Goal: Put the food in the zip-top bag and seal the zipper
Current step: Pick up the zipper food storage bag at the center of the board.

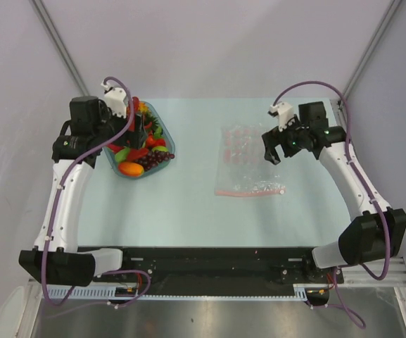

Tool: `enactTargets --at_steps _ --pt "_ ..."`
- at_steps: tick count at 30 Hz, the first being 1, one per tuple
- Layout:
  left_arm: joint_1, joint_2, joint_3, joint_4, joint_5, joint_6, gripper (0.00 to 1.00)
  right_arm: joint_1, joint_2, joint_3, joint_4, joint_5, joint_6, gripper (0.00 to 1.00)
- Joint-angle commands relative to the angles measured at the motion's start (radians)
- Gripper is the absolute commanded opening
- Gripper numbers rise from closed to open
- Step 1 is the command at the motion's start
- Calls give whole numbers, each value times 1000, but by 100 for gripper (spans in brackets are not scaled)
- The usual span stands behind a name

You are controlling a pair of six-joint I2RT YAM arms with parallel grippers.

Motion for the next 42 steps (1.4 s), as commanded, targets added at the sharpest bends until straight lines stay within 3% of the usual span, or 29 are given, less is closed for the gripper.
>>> enactTargets --at_steps 1,6,17,28,31,34,35,40,41,42 --pt "-7 -49 -9 25 25 -24 100 74 7 -26 4 91 -110 100" --pt "-7 -113 -84 89 22 -54 100 122 105 -3 45 124 -70 100" --pt "-7 -236 -245 220 59 -75 100 155 424 224 101 88 135 100" --pt "-9 -255 -319 244 68 -82 100 264 604 195 179 298 260 95" --pt "-7 -258 -336 246 70 -82 100 269 651 195 204 322 287 88" --pt "-9 -253 -343 235 76 -84 100 261 691 212 202 297 319 72" --pt "-9 -250 -345 234 80 -85 100 257 704 215 199 282 336 60" --pt "-36 -250 -388 251 108 -76 100 220 699 258 161 182 413 27" --pt "-50 -258 -398 272 106 -72 100 203 690 258 158 167 424 12" --pt "-79 -259 -408 284 105 -68 100 194 669 259 156 150 441 5"
